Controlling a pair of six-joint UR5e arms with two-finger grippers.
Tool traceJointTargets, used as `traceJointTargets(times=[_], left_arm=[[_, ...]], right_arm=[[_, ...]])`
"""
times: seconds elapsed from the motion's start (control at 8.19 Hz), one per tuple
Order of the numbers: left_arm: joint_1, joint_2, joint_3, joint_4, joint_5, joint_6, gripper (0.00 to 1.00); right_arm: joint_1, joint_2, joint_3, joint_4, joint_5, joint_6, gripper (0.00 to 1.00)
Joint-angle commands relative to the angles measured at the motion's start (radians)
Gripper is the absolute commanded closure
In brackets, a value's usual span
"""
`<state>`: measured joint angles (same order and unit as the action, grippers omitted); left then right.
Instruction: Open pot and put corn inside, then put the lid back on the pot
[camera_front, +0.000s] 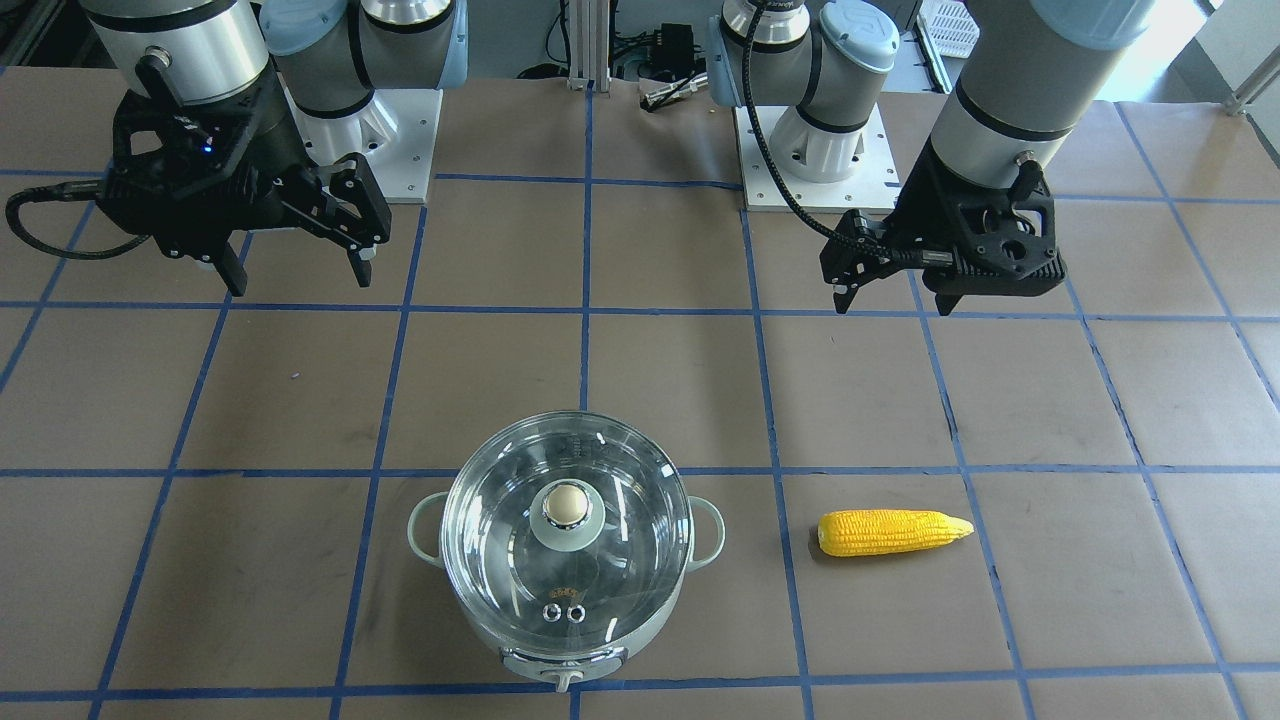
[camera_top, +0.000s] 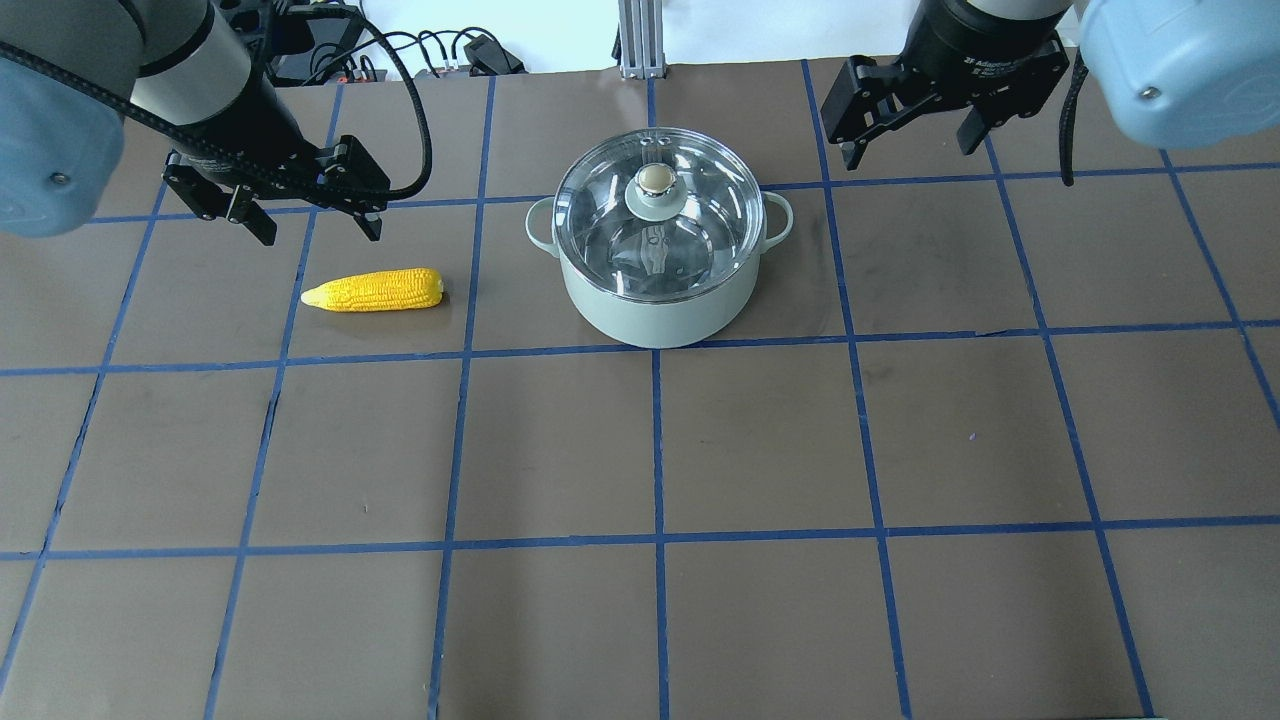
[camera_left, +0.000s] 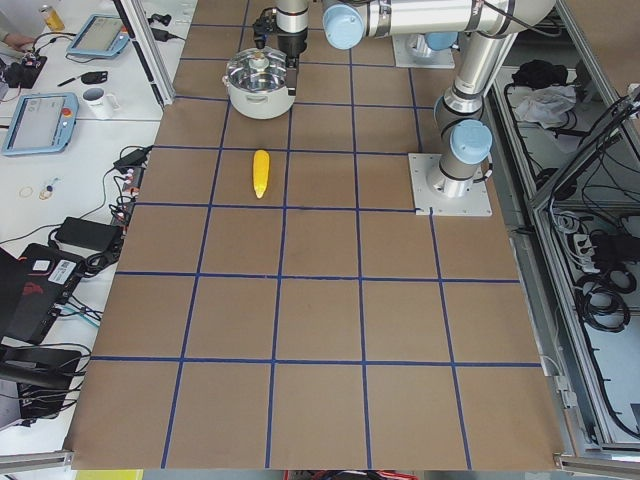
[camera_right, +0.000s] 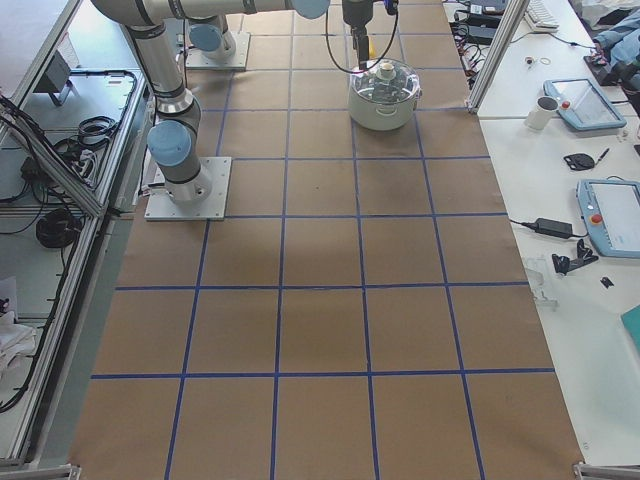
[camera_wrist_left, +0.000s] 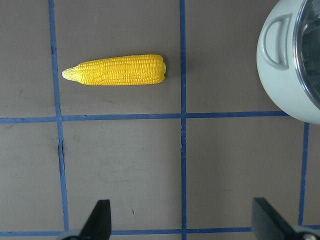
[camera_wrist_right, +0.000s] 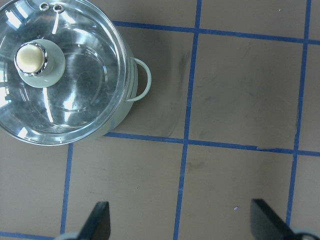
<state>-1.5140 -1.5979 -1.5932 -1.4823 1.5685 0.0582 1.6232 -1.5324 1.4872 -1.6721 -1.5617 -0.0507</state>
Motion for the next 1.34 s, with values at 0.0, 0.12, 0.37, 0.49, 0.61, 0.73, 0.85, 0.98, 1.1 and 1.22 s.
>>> traceJointTargets(times=[0.0, 0.12, 0.37, 0.49, 0.61, 0.73, 0.85, 0.98, 1.1, 1.22], left_arm=[[0.000, 0.007, -0.001, -0.001, 0.001, -0.003, 0.00], [0.000, 0.007, -0.001, -0.001, -0.001, 0.021, 0.00], [0.015, -0.003, 0.012, 0.005, 0.007, 0.212, 0.00], [0.035, -0.013, 0.007, 0.048, 0.011, 0.353, 0.00], [0.064, -0.037, 0.001, 0.104, 0.010, 0.485, 0.00], [0.096, -0.069, 0.009, 0.128, 0.011, 0.594, 0.00], [0.119, -0.094, 0.004, 0.166, 0.007, 0.711, 0.00], [0.124, -0.121, -0.001, 0.233, 0.011, 0.852, 0.00], [0.124, -0.151, 0.004, 0.250, 0.012, 0.999, 0.00], [0.124, -0.184, 0.007, 0.278, 0.012, 1.085, 0.00]], right_arm=[[0.006, -0.002, 0.007, 0.000, 0.018, -0.001, 0.00], [0.004, 0.000, 0.010, -0.001, 0.060, -0.004, 0.00], [0.004, 0.000, 0.010, -0.001, 0.046, -0.006, 0.00], [0.004, 0.000, 0.010, -0.003, 0.046, -0.006, 0.00], [0.004, 0.001, 0.007, -0.008, 0.048, -0.005, 0.00], [0.004, 0.003, 0.001, -0.009, 0.048, 0.008, 0.00], [0.004, 0.008, -0.005, -0.008, 0.045, 0.011, 0.00], [0.006, 0.018, -0.019, -0.008, 0.034, 0.011, 0.00], [0.006, 0.046, -0.060, 0.002, -0.004, 0.012, 0.00], [0.007, 0.076, -0.105, 0.011, -0.006, 0.021, 0.00]])
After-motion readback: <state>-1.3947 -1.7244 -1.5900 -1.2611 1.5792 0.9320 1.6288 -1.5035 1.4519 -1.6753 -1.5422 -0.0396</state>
